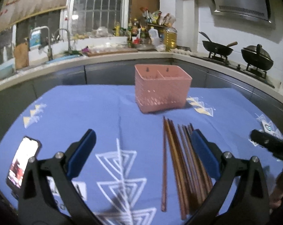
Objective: Organize utensils
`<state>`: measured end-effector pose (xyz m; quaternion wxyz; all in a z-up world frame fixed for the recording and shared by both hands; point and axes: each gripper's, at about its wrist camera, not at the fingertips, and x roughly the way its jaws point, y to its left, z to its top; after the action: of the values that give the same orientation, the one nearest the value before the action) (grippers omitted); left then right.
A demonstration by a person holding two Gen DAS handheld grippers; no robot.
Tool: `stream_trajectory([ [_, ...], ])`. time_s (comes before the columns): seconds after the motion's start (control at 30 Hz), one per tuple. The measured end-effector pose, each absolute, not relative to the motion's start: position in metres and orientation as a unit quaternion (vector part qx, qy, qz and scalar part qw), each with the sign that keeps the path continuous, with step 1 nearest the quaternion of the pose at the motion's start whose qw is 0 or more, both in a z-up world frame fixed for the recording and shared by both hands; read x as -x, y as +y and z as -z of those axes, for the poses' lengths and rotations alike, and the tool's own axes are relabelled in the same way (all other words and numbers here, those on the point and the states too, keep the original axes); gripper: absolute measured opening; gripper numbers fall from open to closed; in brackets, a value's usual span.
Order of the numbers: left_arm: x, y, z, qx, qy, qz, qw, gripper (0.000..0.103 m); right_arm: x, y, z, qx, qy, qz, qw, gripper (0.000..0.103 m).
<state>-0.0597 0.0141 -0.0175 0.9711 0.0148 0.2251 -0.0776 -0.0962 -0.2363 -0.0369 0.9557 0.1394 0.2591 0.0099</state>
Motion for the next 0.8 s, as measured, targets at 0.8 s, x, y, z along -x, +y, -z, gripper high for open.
stream_trajectory([
  [0.8, 0.031, 0.02, 0.013, -0.053, 0.213, 0.051, 0.974, 0.094, 0.08, -0.208, 0.026, -0.078, 0.257, -0.058, 0.962, 0.059],
])
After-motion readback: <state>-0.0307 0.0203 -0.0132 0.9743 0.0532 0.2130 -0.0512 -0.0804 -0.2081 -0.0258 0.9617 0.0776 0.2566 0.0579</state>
